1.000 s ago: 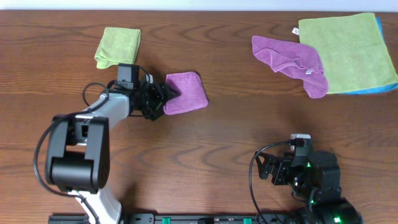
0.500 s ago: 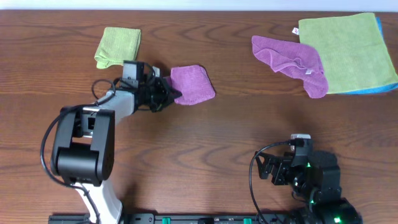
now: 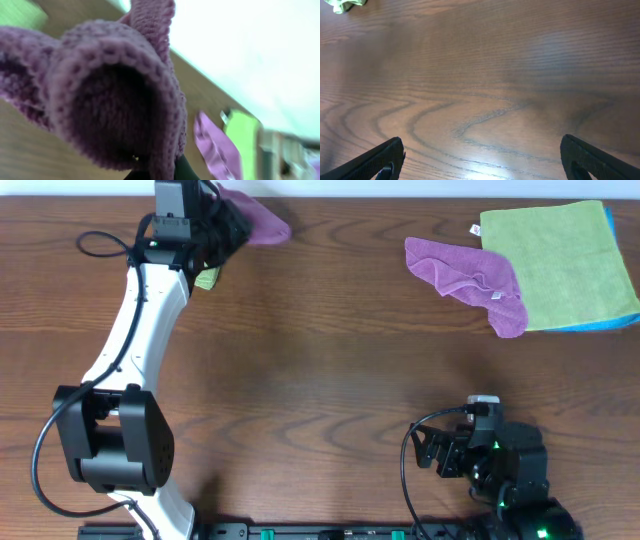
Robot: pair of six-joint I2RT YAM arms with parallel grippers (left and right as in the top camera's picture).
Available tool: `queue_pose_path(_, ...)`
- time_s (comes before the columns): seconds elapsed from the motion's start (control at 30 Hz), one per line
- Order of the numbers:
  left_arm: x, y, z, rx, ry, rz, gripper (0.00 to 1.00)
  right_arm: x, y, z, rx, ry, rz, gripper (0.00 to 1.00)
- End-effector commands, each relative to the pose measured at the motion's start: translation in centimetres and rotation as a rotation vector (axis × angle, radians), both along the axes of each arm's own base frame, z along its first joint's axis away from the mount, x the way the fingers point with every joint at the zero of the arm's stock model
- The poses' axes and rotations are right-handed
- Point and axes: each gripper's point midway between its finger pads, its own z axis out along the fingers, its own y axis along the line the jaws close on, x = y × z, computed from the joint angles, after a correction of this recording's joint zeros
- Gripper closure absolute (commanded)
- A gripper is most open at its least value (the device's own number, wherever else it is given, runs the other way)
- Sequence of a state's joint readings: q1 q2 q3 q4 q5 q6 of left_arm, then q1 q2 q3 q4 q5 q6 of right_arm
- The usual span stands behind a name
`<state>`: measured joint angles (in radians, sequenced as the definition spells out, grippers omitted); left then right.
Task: Fold the cloth
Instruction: 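Carry the folded purple cloth with the left gripper onto the green cloth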
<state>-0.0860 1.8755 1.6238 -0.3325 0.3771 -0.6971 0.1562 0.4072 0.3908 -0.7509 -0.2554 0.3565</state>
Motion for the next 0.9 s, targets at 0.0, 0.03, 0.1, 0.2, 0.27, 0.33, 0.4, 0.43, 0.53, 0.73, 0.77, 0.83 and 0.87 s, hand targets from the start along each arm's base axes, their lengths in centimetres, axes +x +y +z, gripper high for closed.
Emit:
queue_pose_path(0.0, 1.8, 3.6, 1.2, 0.185, -0.088, 0.13, 0.94, 0.0, -0.1, 0.1, 0.014, 0.001, -0.013, 0.01)
queue_pose_path(0.03, 2.1, 3.9, 1.2, 0.207, -0.1, 0.139, 0.95, 0.0, -0.1, 0.1, 0.014, 0.001, -0.013, 0.01)
queue_pose_path(0.1, 3.0, 4.8, 0.6, 0.254, -0.12, 0.162, 0.94, 0.0, -0.1, 0.1, 0.014, 0.001, -0.013, 0.01)
queue_pose_path(0.2, 4.7, 5.4, -0.5, 0.291, -0.157, 0.175, 0.95, 0.0, -0.1, 0.1, 0.014, 0.001, -0.013, 0.01)
queue_pose_path(0.27, 5.7, 5.9, -1.7, 0.292, -0.165, 0.185, 0.94, 0.0, -0.1, 0.1, 0.014, 0.001, -0.013, 0.01)
queue_pose_path(0.33, 6.5, 6.4, -2.9, 0.295, -0.165, 0.193, 0.94, 0.0, -0.1, 0.1, 0.014, 0.001, -0.013, 0.01)
queue_pose_path(0.4, 7.4, 7.2, -4.1, 0.309, -0.168, 0.201, 0.95, 0.0, -0.1, 0.1, 0.014, 0.001, -0.013, 0.01)
queue_pose_path(0.43, 7.8, 7.7, -4.6, 0.321, -0.169, 0.206, 0.94, 0.0, -0.1, 0.1, 0.014, 0.001, -0.013, 0.01)
queue_pose_path(0.53, 9.0, 9.1, -5.3, 0.362, -0.174, 0.217, 0.94, 0.0, -0.1, 0.1, 0.014, 0.001, -0.013, 0.01)
queue_pose_path(0.73, 10.6, 10.6, -4.4, 0.396, -0.209, 0.242, 0.95, 0.0, -0.1, 0.1, 0.014, 0.001, -0.013, 0.01)
queue_pose_path(0.77, 10.7, 10.8, -4.3, 0.403, -0.213, 0.251, 0.95, 0.0, -0.1, 0.1, 0.014, 0.001, -0.013, 0.01)
queue_pose_path(0.83, 10.7, 11.0, -4.2, 0.416, -0.219, 0.25, 0.94, 0.0, -0.1, 0.1, 0.014, 0.001, -0.013, 0.01)
queue_pose_path(0.87, 10.7, 11.2, -4.2, 0.422, -0.219, 0.25, 0.94, 0.0, -0.1, 0.1, 0.014, 0.001, -0.013, 0.01)
